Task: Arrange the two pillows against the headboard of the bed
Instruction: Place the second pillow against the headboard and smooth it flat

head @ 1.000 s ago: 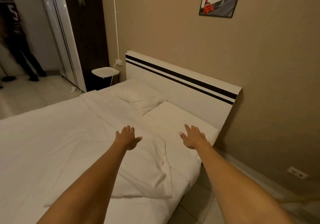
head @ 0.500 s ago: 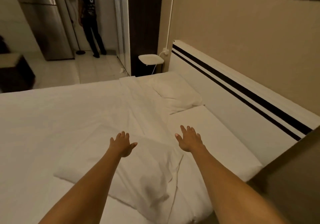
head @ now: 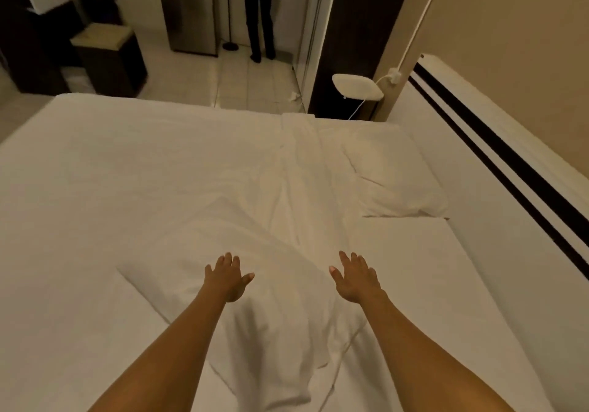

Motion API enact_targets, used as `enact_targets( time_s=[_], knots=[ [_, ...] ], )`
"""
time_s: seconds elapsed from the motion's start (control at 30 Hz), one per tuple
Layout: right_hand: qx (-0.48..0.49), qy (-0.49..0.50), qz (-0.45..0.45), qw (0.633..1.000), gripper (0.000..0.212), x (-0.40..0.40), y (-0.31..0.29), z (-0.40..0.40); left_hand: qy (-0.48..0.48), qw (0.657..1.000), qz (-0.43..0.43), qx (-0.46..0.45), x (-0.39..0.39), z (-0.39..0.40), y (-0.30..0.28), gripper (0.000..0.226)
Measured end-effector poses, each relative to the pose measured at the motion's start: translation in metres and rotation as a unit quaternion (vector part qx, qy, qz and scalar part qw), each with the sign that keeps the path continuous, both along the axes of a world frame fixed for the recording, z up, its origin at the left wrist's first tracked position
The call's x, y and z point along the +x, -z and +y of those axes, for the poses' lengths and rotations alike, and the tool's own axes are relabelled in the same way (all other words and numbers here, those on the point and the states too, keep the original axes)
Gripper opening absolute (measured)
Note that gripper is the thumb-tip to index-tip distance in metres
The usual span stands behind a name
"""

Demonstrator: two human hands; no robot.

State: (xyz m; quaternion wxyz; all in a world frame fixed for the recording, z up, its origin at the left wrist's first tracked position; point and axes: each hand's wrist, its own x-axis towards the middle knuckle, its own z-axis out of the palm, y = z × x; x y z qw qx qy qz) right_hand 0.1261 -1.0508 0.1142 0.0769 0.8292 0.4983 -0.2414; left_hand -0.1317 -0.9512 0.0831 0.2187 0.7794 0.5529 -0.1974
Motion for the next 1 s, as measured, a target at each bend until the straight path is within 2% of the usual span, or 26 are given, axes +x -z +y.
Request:
enact_targets(
  time_s=[0.27, 0.37, 0.5, 0.63, 0.8, 0.9, 1.0],
  knots=[
    [-0.012, -0.089, 0.038, 0.995, 0.064, -0.004, 0.068, 0.080, -0.148, 0.988, -0.011, -0.043, -0.027, 0.010, 0.067, 0.072],
    [0.005, -0.112, 0.057, 0.992, 0.064, -0.008, 0.100, 0.112, -0.232, 0.971, -0.033, -0.046, -0.034, 0.005, 0.100, 0.072],
    [0.009, -0.126, 0.086, 0.988, 0.065, -0.017, 0.153, 0.150, -0.352, 0.929, -0.089, -0.069, -0.036, 0.002, 0.145, 0.075],
    [-0.009, -0.128, 0.113, 0.985, 0.067, -0.026, 0.209, 0.180, -0.481, 0.861, -0.146, -0.077, -0.039, 0.010, 0.195, 0.080],
    [0.018, -0.115, 0.138, 0.984, 0.073, -0.028, 0.265, 0.203, -0.624, 0.746, -0.224, -0.065, -0.036, 0.023, 0.240, 0.089],
    [-0.020, -0.101, 0.150, 0.983, 0.082, -0.034, 0.286, 0.212, -0.675, 0.687, -0.258, -0.075, -0.035, 0.025, 0.258, 0.100],
    [-0.029, -0.077, 0.130, 0.988, 0.089, -0.042, 0.299, 0.212, -0.704, 0.648, -0.282, -0.074, -0.036, 0.022, 0.269, 0.106]
  ],
)
